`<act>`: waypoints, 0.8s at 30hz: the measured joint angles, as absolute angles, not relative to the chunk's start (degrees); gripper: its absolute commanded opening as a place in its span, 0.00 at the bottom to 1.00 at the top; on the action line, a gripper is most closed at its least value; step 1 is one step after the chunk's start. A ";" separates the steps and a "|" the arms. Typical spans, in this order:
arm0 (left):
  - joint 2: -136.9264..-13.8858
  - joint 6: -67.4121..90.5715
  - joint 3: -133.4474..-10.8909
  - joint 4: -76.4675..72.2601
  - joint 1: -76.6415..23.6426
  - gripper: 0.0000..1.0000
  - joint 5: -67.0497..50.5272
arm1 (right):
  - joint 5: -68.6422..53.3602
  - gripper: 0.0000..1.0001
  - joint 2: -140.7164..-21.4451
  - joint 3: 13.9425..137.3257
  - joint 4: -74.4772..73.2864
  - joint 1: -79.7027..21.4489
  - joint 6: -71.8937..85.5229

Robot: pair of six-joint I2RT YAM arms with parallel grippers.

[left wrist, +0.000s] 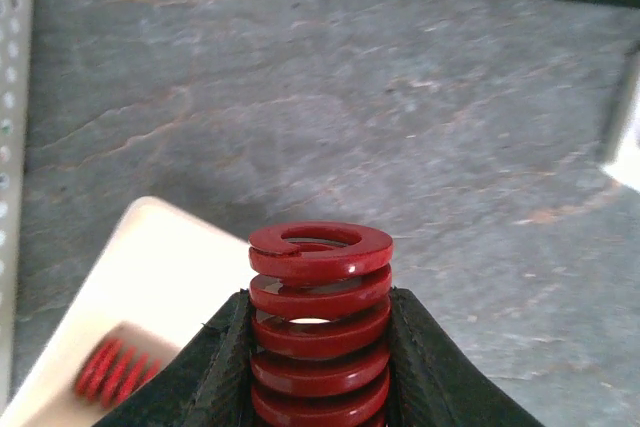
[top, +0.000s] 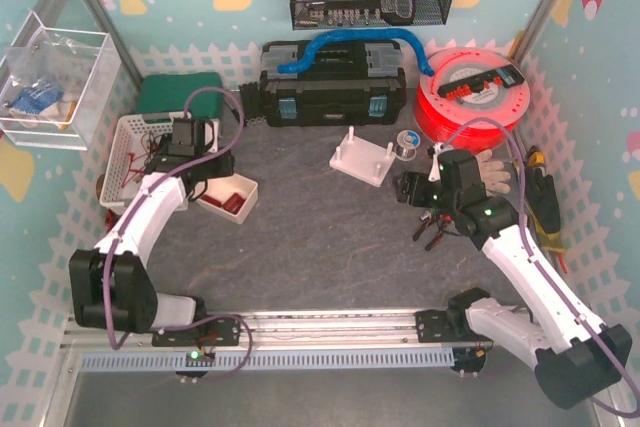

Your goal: Install the large spring

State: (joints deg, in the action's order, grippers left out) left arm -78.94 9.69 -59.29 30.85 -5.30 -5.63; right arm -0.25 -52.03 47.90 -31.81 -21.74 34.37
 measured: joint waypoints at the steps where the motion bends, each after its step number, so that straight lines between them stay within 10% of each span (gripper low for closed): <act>1: -78.02 9.91 -59.40 30.83 -5.58 0.13 -6.52 | -0.69 0.90 -52.75 48.56 -31.70 -21.74 34.37; 24: -71.59 -5.87 -55.02 8.75 -30.48 0.04 -17.69 | -29.85 0.58 -76.18 69.17 -27.59 -22.48 29.06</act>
